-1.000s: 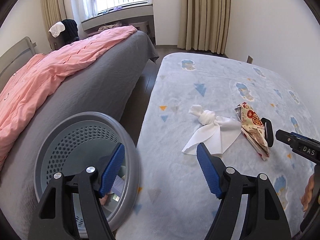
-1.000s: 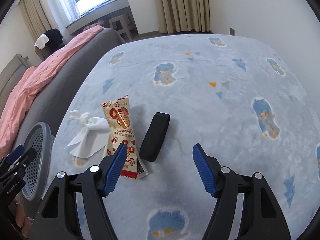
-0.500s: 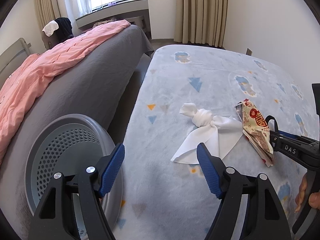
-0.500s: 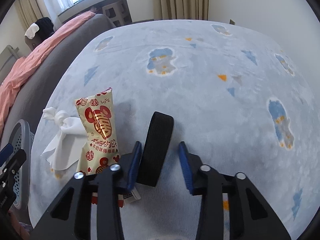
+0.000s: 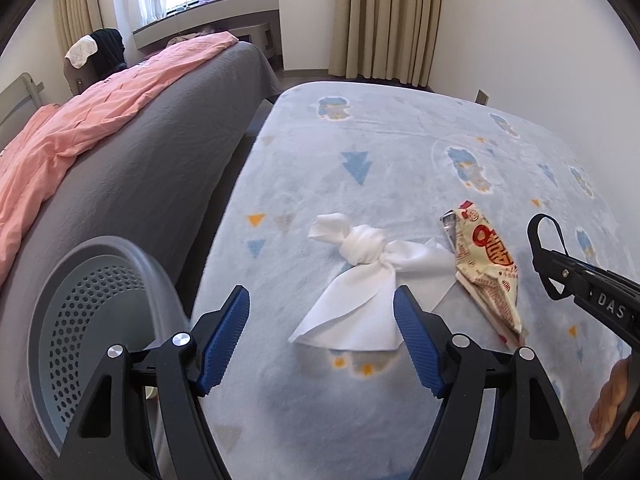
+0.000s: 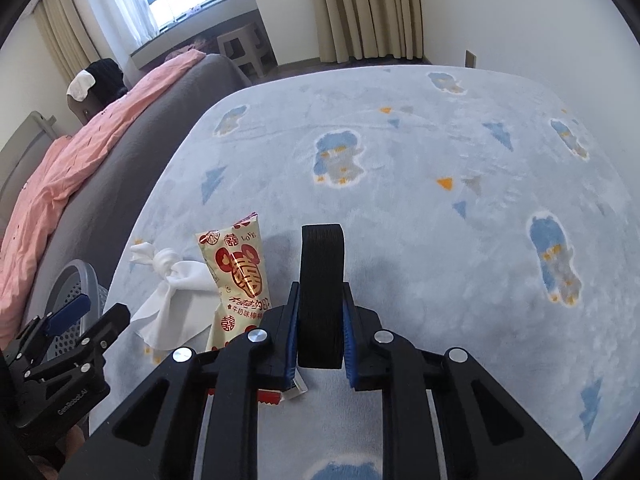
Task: Collect trash
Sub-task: 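Grasp the white tissue with the left gripper while the right gripper holds the strap, then carry the tissue in the left gripper and strap in the right gripper into the basket, releasing both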
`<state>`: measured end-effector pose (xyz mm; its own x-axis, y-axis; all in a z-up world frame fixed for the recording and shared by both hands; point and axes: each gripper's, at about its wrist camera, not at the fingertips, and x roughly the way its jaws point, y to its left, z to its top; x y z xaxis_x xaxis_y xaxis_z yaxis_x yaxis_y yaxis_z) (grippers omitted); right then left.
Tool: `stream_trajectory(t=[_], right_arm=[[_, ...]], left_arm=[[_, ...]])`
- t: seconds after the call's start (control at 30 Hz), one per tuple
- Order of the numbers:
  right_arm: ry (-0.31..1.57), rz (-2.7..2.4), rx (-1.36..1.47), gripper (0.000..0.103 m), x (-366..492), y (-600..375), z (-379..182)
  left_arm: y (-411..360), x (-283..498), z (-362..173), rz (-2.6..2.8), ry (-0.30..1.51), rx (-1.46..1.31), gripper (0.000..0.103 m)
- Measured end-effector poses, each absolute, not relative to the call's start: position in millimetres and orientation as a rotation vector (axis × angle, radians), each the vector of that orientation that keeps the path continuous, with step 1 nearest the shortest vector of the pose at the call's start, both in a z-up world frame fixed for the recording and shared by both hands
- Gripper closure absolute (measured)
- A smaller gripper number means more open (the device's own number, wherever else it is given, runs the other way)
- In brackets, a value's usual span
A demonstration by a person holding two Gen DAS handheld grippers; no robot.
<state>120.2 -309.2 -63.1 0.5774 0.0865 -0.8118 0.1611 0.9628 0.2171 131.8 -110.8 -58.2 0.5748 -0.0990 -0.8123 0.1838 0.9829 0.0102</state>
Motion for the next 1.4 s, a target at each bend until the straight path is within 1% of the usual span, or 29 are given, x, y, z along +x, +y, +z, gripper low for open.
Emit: stream_trajectory(t=[0.43, 0.5, 0.57, 0.6, 0.63, 0.67, 0.83, 1.07, 1.23, 1.4], right_arm=[[0.928, -0.04, 0.334, 0.085, 117.7, -323.5, -52.0], [0.928, -0.039, 0.332, 0.085, 117.6, -323.6, -51.8], [0.928, -0.038, 0.331, 0.085, 117.6, -323.7, -51.6], [0.928, -0.037, 0.333, 0.085, 117.5, -323.9, -51.4], [0.927, -0.037, 0.333, 0.085, 117.3, -323.9, -51.0], [0.926, -0.037, 0.334, 0.085, 117.0, -323.9, -50.7], [0.912, -0.026, 0.328, 0.085, 114.1, -318.1, -43.7], [0.854, 0.029, 0.315, 0.085, 105.7, -293.3, -16.5], [0.819, 0.111, 0.287, 0.085, 101.8, -254.6, 3.0], [0.819, 0.22, 0.263, 0.085, 100.4, -203.4, 12.5]], left_arm=[[-142.6, 168.0, -102.1, -0.186, 1.018, 0.123, 0.032], [-142.7, 169.4, -103.2, -0.188, 1.01, 0.115, 0.039], [-142.2, 168.7, -100.5, -0.204, 1.001, 0.108, 0.065], [-142.1, 168.6, -99.5, -0.211, 1.001, 0.105, 0.075], [-141.4, 168.4, -98.4, -0.216, 1.001, 0.103, 0.09], [-140.4, 168.3, -97.4, -0.224, 1.002, 0.097, 0.098], [-126.1, 159.4, -83.6, -0.217, 0.975, 0.08, 0.098], [-87.6, 134.9, -40.0, -0.165, 0.892, 0.065, 0.098], [-44.2, 111.8, -9.0, -0.109, 0.84, 0.052, 0.098], [3.8, 89.7, 6.7, -0.035, 0.815, 0.046, 0.098]])
